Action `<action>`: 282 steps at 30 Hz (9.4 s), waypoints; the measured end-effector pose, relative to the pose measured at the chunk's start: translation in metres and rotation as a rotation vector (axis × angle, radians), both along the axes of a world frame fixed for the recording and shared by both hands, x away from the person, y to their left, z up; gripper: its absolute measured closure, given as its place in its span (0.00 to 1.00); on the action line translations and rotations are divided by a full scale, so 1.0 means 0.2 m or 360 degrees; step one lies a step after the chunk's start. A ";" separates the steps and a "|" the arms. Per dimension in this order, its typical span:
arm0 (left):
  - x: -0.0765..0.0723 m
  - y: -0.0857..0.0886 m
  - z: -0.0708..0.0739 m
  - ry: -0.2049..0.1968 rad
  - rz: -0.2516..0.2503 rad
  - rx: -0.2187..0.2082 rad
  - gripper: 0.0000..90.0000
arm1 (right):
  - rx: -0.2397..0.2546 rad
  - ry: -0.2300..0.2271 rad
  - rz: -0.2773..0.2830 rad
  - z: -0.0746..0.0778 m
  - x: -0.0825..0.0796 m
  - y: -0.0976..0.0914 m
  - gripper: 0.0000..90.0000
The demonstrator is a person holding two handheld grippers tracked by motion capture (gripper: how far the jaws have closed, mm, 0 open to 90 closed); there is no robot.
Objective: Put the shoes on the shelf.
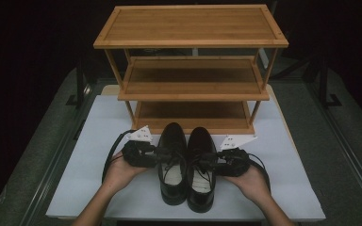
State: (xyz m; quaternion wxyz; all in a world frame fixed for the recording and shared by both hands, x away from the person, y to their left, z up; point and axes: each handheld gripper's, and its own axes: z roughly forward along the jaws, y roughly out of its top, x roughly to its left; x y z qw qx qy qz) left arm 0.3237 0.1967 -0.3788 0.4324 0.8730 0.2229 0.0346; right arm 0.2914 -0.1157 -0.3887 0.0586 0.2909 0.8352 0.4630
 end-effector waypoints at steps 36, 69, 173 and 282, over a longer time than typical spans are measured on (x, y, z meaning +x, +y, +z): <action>-0.02 0.11 0.09 -0.0219 0.0190 -0.0027 0.98 | 0.0032 -0.0130 -0.0153 0.09 0.00 -0.15 0.97; 0.39 -0.03 0.08 -0.0431 0.0482 -0.0107 0.98 | -0.0038 -0.0260 -0.0361 0.14 0.55 -0.12 0.97; 0.24 -0.10 -0.36 -0.0163 0.0132 0.0253 0.20 | -0.0180 -0.0037 -0.0248 -0.32 0.28 -0.03 0.29; 0.27 0.18 -0.15 -0.0119 0.0268 0.0218 0.10 | -0.0144 -0.0011 -0.0465 -0.15 0.36 -0.33 0.11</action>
